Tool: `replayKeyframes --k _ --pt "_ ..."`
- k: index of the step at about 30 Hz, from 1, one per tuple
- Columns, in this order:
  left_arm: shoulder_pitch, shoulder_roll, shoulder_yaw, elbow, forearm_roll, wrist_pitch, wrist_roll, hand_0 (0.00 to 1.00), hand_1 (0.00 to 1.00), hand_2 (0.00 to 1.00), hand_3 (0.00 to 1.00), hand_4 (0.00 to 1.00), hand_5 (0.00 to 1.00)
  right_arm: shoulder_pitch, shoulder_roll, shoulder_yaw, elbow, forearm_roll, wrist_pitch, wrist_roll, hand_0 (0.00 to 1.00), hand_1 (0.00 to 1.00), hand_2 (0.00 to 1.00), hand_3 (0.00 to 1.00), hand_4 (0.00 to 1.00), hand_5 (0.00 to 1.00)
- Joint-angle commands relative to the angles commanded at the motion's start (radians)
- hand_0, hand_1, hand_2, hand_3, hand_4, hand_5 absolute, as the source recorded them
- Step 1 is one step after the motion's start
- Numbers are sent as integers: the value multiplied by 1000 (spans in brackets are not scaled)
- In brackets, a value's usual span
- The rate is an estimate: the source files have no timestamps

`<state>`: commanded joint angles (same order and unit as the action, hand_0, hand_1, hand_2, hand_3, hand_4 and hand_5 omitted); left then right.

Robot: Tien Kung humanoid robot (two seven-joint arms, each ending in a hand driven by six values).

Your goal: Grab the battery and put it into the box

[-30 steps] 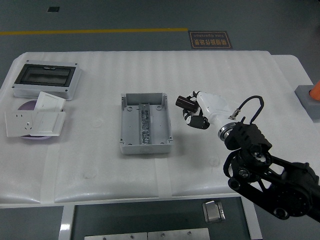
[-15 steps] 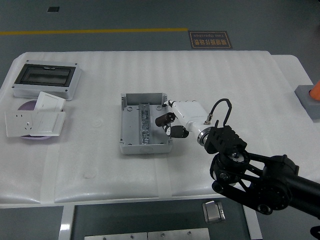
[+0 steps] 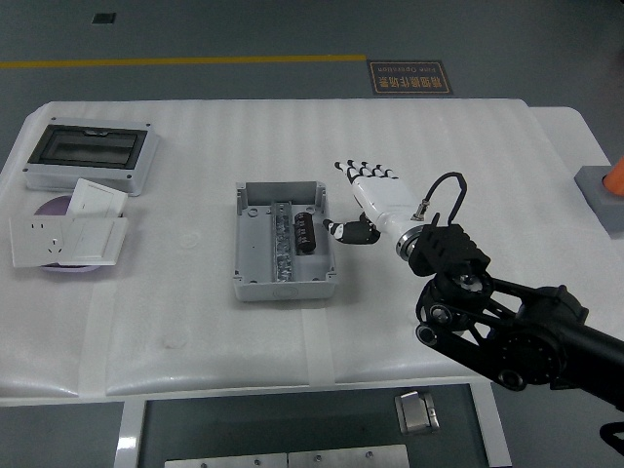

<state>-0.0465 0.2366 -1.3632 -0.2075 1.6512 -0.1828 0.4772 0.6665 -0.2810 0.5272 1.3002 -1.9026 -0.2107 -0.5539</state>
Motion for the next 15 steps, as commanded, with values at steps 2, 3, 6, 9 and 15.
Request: replayKeyframes --k 2,3,6,9,15 --pt "-1 -1 0 0 0 0 -1 601 668 551 565 638 147 28 2 -10 -48 30 0 6 998 998 998 998 765 486" --pt "-1 -1 1 0 -1 0 -1 601 668 551 565 638 147 40 5 -17 -72 44 3 8 998 998 998 998 765 486" --pt "-2 -2 2 1 0 0 -3 601 668 551 565 638 147 72 15 -45 -135 87 12 7 998 998 998 998 765 486" --pt "-2 -1 -1 0 4 -1 -1 601 669 553 563 644 145 95 28 -77 -192 124 25 4 998 998 998 998 759 478" --pt "-5 1 -1 0 6 -2 -2 601 669 550 563 643 137 127 57 -138 -273 171 47 -1 998 998 998 998 759 475"
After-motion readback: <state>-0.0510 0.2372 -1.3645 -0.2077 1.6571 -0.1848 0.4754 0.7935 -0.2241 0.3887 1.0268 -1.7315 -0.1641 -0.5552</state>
